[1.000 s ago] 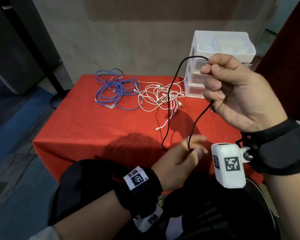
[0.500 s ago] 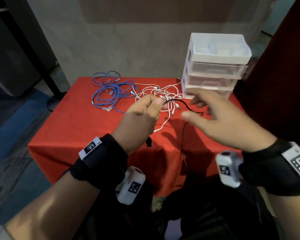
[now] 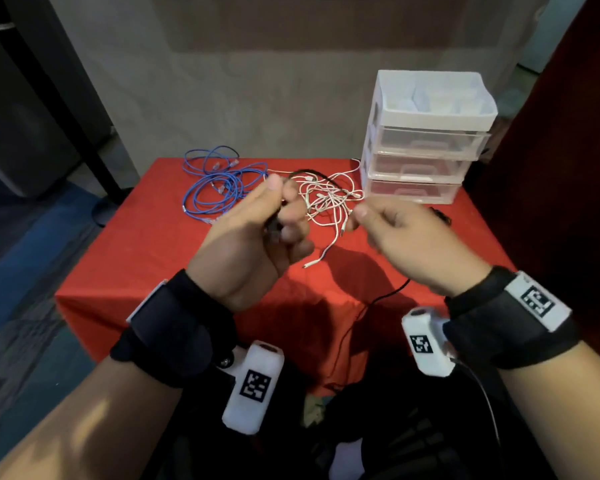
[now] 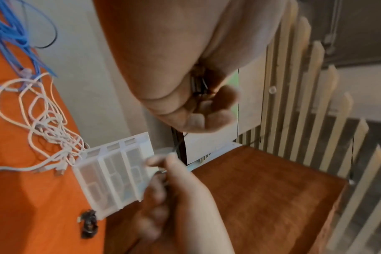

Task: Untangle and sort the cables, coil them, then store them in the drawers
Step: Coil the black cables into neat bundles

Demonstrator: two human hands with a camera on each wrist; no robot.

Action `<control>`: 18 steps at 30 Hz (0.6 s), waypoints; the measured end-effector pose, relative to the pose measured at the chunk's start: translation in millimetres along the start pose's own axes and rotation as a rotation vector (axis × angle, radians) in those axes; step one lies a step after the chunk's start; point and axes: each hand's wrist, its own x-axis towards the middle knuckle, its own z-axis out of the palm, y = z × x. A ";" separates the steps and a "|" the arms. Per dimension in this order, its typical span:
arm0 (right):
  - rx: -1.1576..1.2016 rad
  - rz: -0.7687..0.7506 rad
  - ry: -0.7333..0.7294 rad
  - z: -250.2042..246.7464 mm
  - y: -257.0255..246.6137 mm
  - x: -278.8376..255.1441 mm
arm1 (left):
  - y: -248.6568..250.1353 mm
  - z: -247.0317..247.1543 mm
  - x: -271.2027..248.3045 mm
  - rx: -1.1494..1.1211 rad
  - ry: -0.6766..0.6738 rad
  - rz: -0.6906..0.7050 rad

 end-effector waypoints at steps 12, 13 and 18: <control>0.060 -0.203 -0.174 -9.1 -38.8 -15.3 | -17.8 -21.0 8.9 0.840 0.171 0.204; 0.117 -0.197 -0.122 -10.2 -37.5 -10.2 | -18.7 -17.5 5.2 0.797 0.130 0.158; 0.341 -0.086 -0.003 -2.8 -27.2 0.3 | -25.9 -1.6 -2.0 0.506 0.003 0.083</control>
